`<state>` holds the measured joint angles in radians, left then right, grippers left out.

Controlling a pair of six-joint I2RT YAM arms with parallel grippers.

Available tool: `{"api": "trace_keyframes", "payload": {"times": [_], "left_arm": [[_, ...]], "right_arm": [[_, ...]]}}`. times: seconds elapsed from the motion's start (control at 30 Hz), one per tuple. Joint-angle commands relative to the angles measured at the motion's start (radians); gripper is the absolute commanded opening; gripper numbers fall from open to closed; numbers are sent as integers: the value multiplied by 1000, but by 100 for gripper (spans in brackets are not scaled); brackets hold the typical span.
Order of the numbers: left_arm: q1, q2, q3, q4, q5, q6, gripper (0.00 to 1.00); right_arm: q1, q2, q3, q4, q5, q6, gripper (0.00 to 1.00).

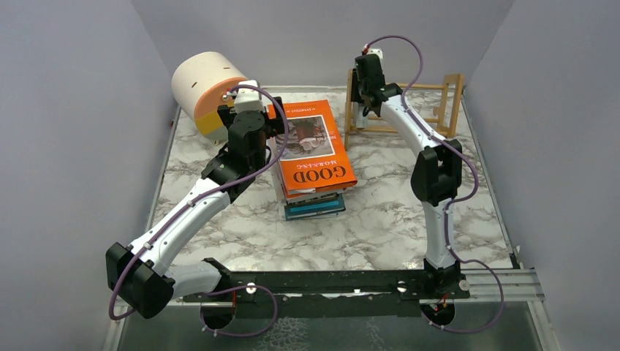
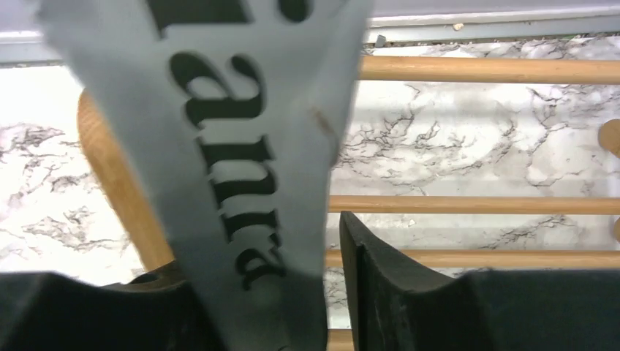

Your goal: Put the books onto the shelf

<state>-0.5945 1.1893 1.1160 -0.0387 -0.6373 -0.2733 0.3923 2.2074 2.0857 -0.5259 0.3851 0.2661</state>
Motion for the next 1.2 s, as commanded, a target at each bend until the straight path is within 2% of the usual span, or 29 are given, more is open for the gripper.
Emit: {"api": "trace_keyframes", "payload": {"times": [0.0, 0.13, 0.77, 1.03, 1.07, 1.17], "left_arm": [[7, -9, 7, 12, 4, 14, 99], [10, -10, 2, 13, 4, 13, 99], [14, -13, 2, 4, 2, 6, 99], [20, -9, 20, -32, -7, -12, 99], [20, -10, 25, -39, -7, -16, 99], [21, -12, 38, -66, -1, -29, 99]], "right_arm": [[-7, 3, 9, 20, -71, 43, 47], [-8, -8, 6, 15, -79, 65, 53], [-9, -152, -74, 33, -71, 89, 54], [-9, -237, -127, 42, -51, 80, 59], [-8, -260, -149, 52, -48, 75, 61], [-8, -343, -220, 79, -45, 49, 78]]}}
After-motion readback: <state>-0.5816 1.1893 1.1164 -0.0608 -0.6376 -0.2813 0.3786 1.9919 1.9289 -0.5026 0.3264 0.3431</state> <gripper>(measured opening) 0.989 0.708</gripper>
